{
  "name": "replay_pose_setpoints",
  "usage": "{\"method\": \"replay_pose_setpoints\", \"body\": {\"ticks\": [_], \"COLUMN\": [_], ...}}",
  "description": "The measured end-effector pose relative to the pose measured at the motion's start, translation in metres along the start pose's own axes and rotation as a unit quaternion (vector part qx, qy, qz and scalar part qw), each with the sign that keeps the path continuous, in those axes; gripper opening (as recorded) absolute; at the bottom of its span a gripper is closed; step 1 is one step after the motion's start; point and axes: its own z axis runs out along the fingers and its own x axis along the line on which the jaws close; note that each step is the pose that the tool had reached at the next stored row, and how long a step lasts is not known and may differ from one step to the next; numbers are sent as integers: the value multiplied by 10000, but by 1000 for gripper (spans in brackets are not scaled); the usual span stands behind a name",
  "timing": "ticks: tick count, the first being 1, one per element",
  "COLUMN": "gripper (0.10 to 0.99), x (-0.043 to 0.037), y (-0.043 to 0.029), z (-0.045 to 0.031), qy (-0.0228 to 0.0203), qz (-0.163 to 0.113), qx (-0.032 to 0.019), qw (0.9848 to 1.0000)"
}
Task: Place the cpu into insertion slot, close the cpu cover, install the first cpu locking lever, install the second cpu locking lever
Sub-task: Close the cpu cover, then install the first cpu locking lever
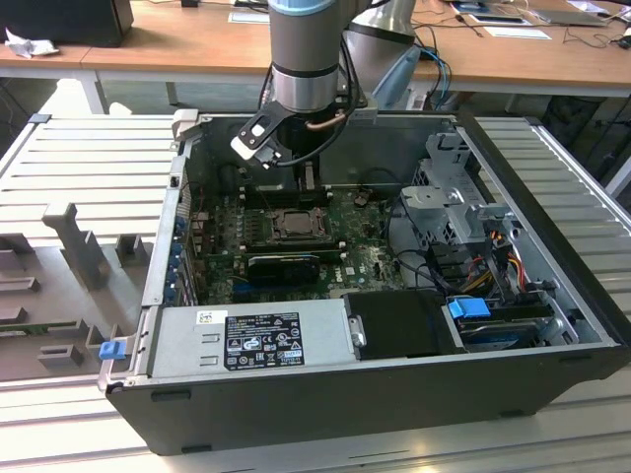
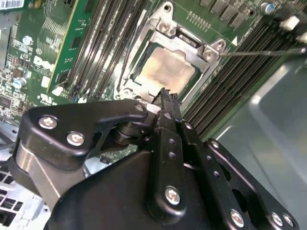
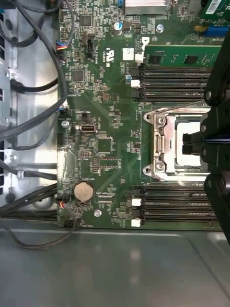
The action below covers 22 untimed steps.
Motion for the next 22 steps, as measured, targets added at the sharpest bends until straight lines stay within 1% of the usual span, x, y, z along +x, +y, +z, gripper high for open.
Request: {"method": "replay_pose_setpoints", "body": {"ticks": [3,10,12,15,22], "gripper": [106,106,106,106,106], "x": [-1,-1,-1,0,0], "y": [-59,-66,-64,-63,-62], "z": [-4,-5,-37,-60,-83], "qy": [0,1,0,0,0], "qz": [-3,-3,-3,-3,-3], "qx": [1,0,1,1,0], "qw": [10000,10000,10000,10000,10000]}}
